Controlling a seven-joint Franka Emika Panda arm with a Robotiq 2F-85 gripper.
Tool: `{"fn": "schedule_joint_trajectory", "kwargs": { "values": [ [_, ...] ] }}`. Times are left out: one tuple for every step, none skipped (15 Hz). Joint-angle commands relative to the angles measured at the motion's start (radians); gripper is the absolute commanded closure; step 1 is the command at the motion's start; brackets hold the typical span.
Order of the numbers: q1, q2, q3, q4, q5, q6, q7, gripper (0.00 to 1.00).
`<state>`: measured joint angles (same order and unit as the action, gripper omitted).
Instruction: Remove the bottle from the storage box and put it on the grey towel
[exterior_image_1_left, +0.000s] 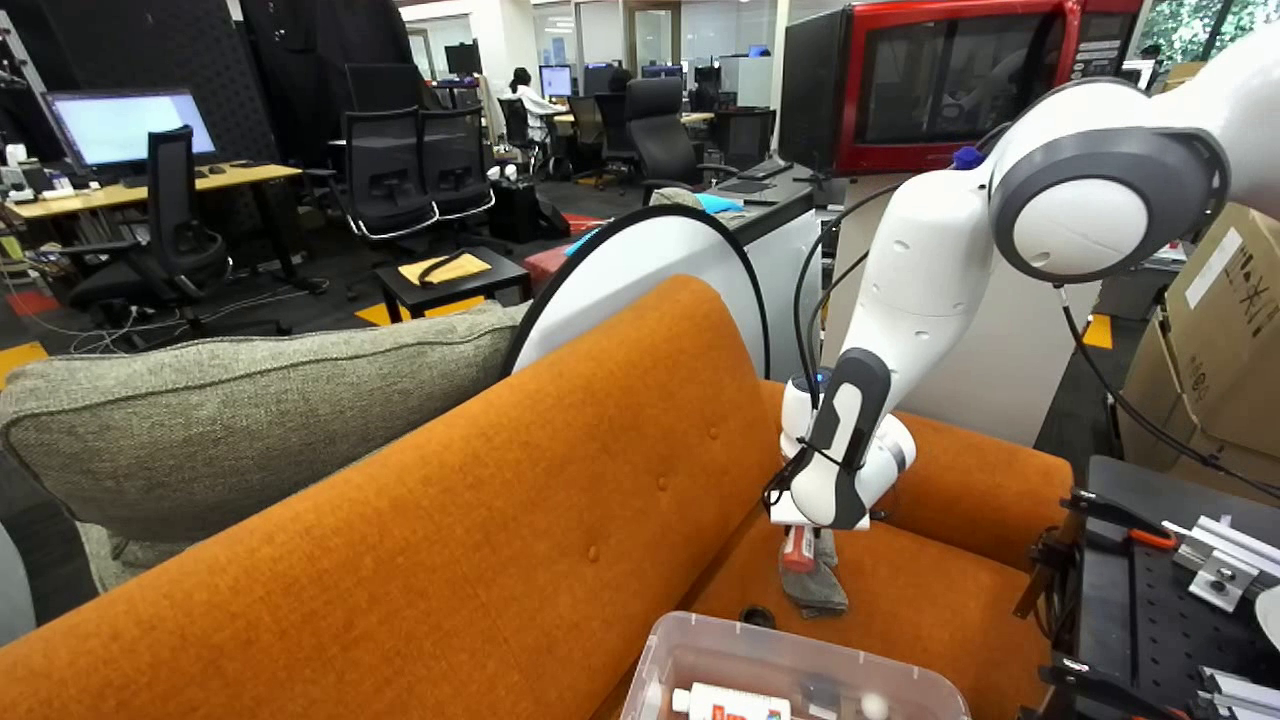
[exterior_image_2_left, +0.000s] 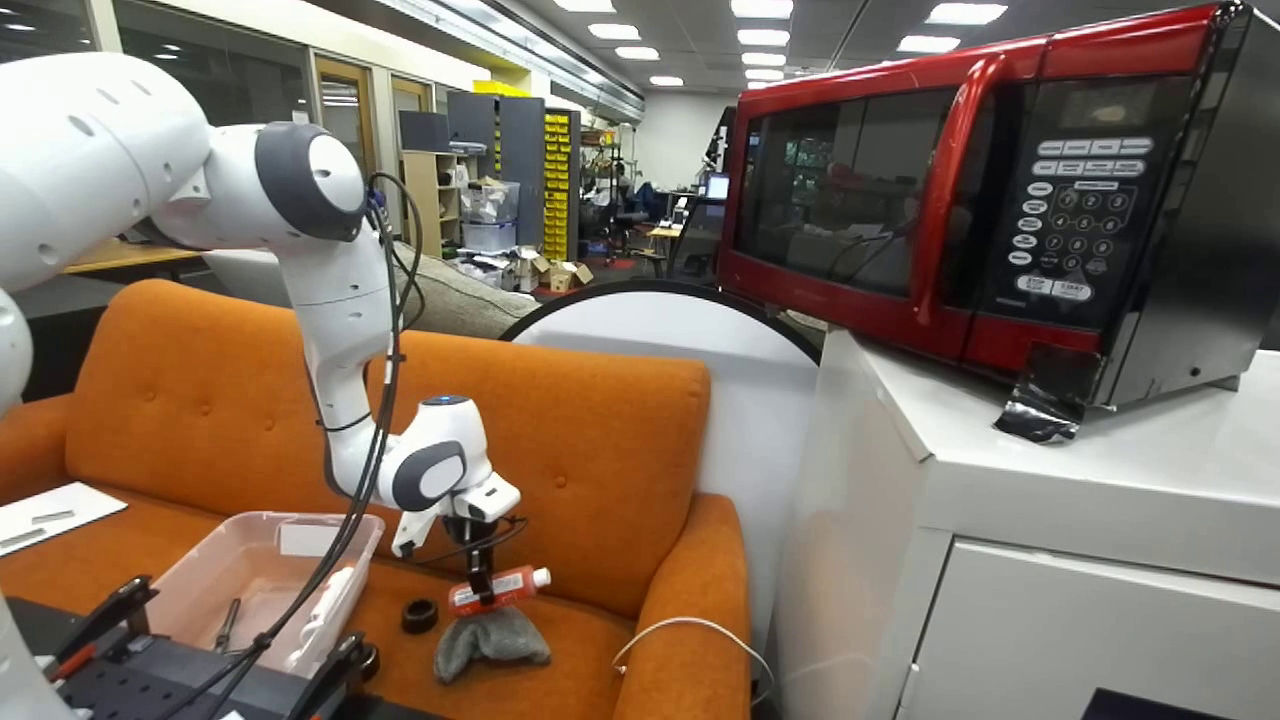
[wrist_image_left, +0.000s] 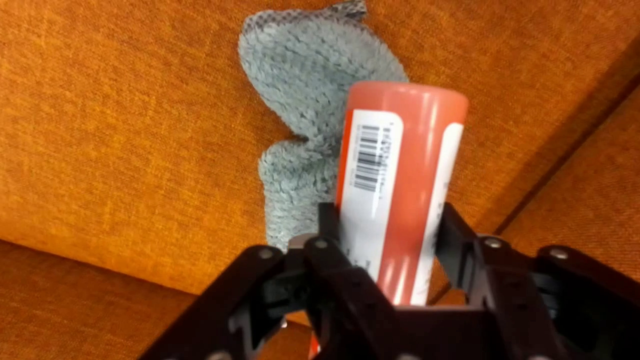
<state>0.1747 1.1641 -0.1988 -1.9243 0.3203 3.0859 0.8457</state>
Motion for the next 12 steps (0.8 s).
{"fn": "schedule_joint_trajectory", "kwargs": {
  "values": [
    [-0.071,0.035,0.040,0.088,0.020,-0.073,-0.022,0.75],
    [-0.083,0.049,0.043,0.114,0.021,-0.092,-0.019,0.75],
    [-0.091,0.061,0.042,0.134,0.022,-0.109,-0.014,0.75],
    [-0.097,0.073,0.040,0.155,0.022,-0.127,-0.009,0.75],
    [-0.103,0.083,0.038,0.171,0.022,-0.141,-0.005,0.75],
    [-0.107,0.094,0.037,0.189,0.021,-0.155,-0.001,0.75],
    [-0.111,0.102,0.036,0.202,0.020,-0.169,0.003,0.62],
    [-0.109,0.109,0.032,0.215,0.022,-0.183,0.015,0.30],
    [-0.106,0.114,0.028,0.223,0.022,-0.193,0.025,0.27],
    [-0.104,0.116,0.028,0.229,0.022,-0.197,0.036,0.25],
    [-0.101,0.110,0.027,0.228,0.021,-0.194,0.045,0.19],
    [-0.107,0.099,0.035,0.225,0.021,-0.193,0.046,0.12]
  ]
}}
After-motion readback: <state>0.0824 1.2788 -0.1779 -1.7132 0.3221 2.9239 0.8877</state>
